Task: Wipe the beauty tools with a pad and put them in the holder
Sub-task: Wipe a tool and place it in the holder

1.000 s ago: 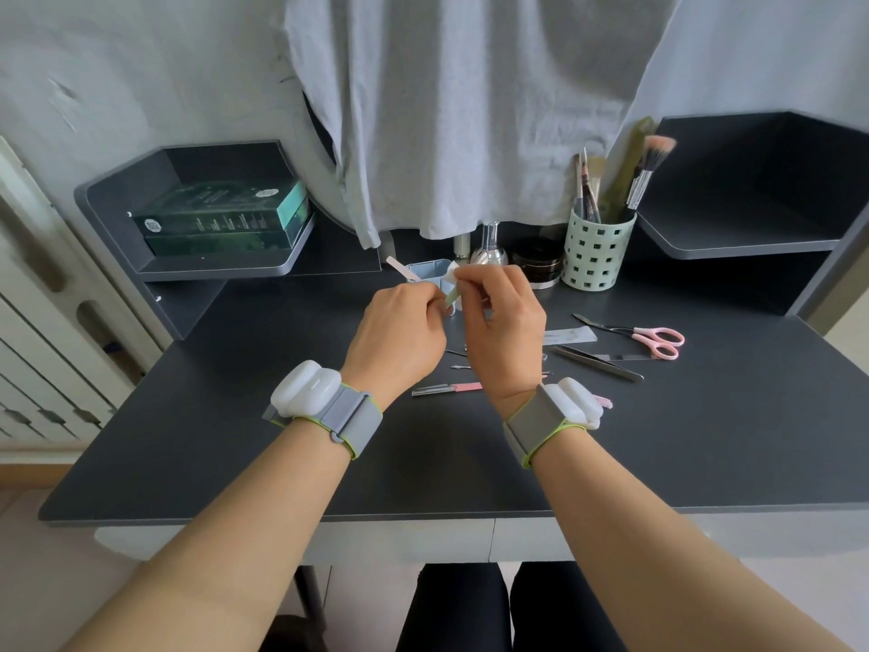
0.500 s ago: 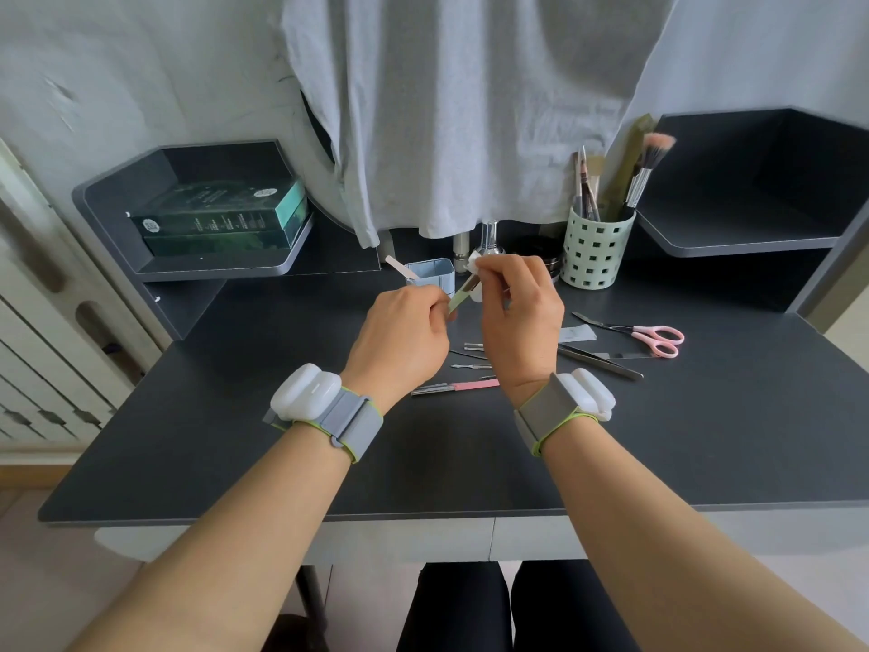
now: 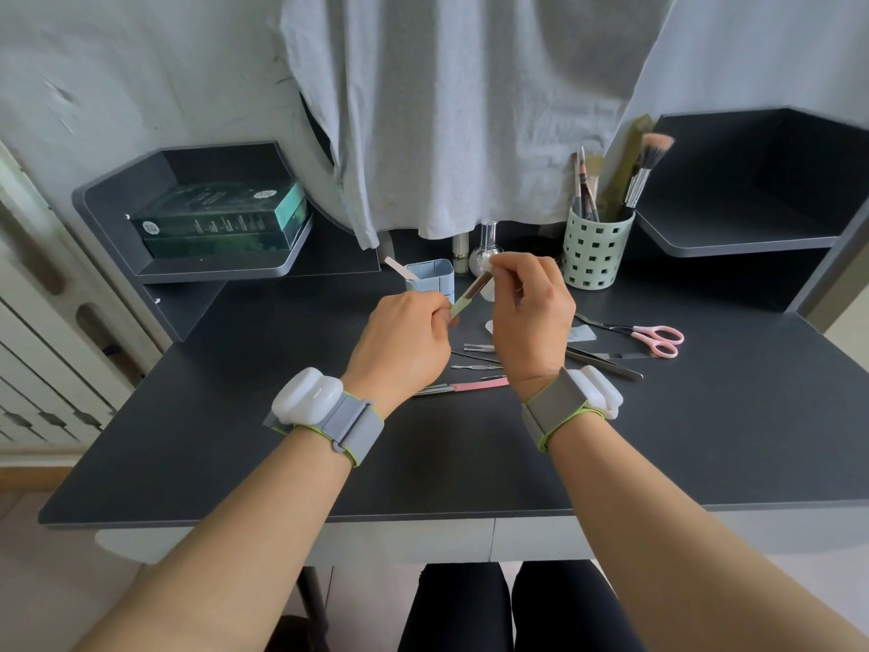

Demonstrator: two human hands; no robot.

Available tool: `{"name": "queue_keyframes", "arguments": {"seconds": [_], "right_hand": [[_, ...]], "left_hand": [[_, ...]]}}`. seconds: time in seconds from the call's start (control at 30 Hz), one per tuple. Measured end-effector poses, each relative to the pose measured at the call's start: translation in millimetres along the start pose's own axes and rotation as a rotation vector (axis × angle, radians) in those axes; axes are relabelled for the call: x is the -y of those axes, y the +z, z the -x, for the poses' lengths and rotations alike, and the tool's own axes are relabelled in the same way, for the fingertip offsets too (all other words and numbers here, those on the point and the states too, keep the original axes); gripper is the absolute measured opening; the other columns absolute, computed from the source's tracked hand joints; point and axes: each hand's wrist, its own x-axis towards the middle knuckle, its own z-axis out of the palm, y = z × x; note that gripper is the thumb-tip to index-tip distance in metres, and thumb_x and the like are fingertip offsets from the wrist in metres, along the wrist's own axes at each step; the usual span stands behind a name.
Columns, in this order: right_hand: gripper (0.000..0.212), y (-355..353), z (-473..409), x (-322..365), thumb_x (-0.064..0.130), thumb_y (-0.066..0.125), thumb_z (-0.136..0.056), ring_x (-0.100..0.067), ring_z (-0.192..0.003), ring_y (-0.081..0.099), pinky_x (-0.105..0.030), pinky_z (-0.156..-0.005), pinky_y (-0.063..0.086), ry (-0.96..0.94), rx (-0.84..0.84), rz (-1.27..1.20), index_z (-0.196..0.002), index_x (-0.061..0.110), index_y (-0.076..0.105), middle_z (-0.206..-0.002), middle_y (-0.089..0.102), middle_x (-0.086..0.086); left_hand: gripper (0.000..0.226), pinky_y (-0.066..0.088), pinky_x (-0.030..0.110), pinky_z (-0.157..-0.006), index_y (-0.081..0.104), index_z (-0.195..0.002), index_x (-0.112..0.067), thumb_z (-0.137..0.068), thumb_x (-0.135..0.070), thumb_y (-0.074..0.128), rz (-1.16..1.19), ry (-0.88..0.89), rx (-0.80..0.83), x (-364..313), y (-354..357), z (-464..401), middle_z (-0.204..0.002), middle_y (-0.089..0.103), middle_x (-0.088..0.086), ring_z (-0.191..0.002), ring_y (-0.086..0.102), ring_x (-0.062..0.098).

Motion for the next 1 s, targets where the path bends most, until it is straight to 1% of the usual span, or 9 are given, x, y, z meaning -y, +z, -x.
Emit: {"name": "queue_keyframes", "arguments": {"seconds": [0.1, 0.27, 0.4, 0.53, 0.63, 0.73, 0.8, 0.9, 1.0], "right_hand": [[0.011, -1, 0, 0, 0.01, 0.064, -0.096, -0.005, -0.079, 0.054, -0.025, -0.071, 0.05, 0.012, 0.006, 0.003, -0.098, 0.011, 0.075, -0.093, 0.066, -0.003], [0.012, -7, -2, -5, 0.011, 0.063, -0.096, -0.006, -0.077, 0.052, -0.02, -0.071, 0.045, 0.031, 0.006, 0.012, -0.097, 0.01, 0.075, -0.09, 0.065, -0.003], [0.012, -13, -3, -9, 0.011, 0.062, -0.096, -0.007, -0.077, 0.052, -0.018, -0.073, 0.043, 0.057, -0.005, 0.029, -0.098, 0.01, 0.074, -0.09, 0.066, -0.003], [0.013, -24, -6, -15, 0.01, 0.062, -0.096, -0.009, -0.077, 0.053, -0.019, -0.073, 0.043, 0.061, -0.013, 0.051, -0.099, 0.01, 0.075, -0.091, 0.066, -0.003], [0.013, -34, -11, -21, 0.013, 0.062, -0.097, -0.009, -0.078, 0.054, -0.021, -0.074, 0.045, 0.058, -0.023, 0.065, -0.098, 0.01, 0.075, -0.091, 0.067, -0.004], [0.013, -42, -16, -25, 0.013, 0.062, -0.097, -0.009, -0.078, 0.055, -0.023, -0.074, 0.046, 0.064, -0.027, 0.068, -0.098, 0.011, 0.075, -0.092, 0.067, -0.003], [0.012, -48, -17, -26, 0.013, 0.062, -0.097, -0.011, -0.078, 0.056, -0.023, -0.073, 0.046, 0.061, -0.027, 0.083, -0.098, 0.011, 0.075, -0.092, 0.067, -0.003], [0.013, -55, -18, -33, 0.012, 0.061, -0.096, -0.018, -0.08, 0.06, -0.027, -0.074, 0.047, 0.077, 0.05, 0.109, -0.097, 0.012, 0.074, -0.092, 0.068, -0.004], [0.016, -61, -19, -42, 0.013, 0.059, -0.095, -0.023, -0.087, 0.063, -0.03, -0.076, 0.048, 0.15, 0.203, 0.185, -0.095, 0.017, 0.075, -0.093, 0.07, -0.004]], "left_hand": [[0.023, 0.048, 0.024, -0.068, 0.073, -0.101, -0.014, -0.101, -0.016, 0.05, -0.001, -0.002, 0.006, 1, 1, 1, -0.113, 0.072, 0.008, -0.103, 0.064, 0.024], [0.021, 0.053, 0.028, -0.069, 0.072, -0.1, -0.014, -0.101, -0.017, 0.051, 0.02, -0.013, 0.0, 2, 2, 1, -0.111, 0.072, 0.007, -0.1, 0.065, 0.023], [0.022, 0.042, 0.017, -0.061, 0.073, -0.099, -0.013, -0.1, -0.016, 0.052, 0.031, -0.031, -0.021, -2, 4, -2, -0.107, 0.073, 0.007, -0.095, 0.065, 0.023], [0.021, 0.052, 0.03, -0.071, 0.074, -0.099, -0.014, -0.1, -0.018, 0.053, 0.05, -0.015, -0.04, -12, 8, -6, -0.103, 0.073, 0.007, -0.092, 0.063, 0.022], [0.021, 0.046, 0.026, -0.063, 0.074, -0.099, -0.015, -0.1, -0.018, 0.053, 0.069, -0.006, -0.061, -19, 11, -11, -0.087, 0.067, 0.002, -0.076, 0.053, 0.018], [0.021, 0.033, 0.018, -0.056, 0.074, -0.098, -0.014, -0.1, -0.017, 0.054, 0.082, 0.007, -0.067, -26, 15, -14, -0.085, 0.068, 0.002, -0.068, 0.051, 0.015], [0.02, 0.034, 0.019, -0.057, 0.074, -0.096, -0.013, -0.1, -0.017, 0.054, 0.094, 0.018, -0.073, -31, 18, -16, -0.084, 0.07, 0.002, -0.063, 0.05, 0.013], [0.02, 0.041, 0.028, -0.064, 0.073, -0.093, -0.013, -0.099, -0.017, 0.054, 0.09, 0.018, -0.084, -34, 21, -20, -0.083, 0.07, 0.002, -0.064, 0.05, 0.014], [0.02, 0.04, 0.028, -0.066, 0.073, -0.093, -0.013, -0.099, -0.017, 0.054, 0.084, 0.012, -0.091, -37, 25, -22, -0.084, 0.07, 0.001, -0.067, 0.052, 0.014]]}}
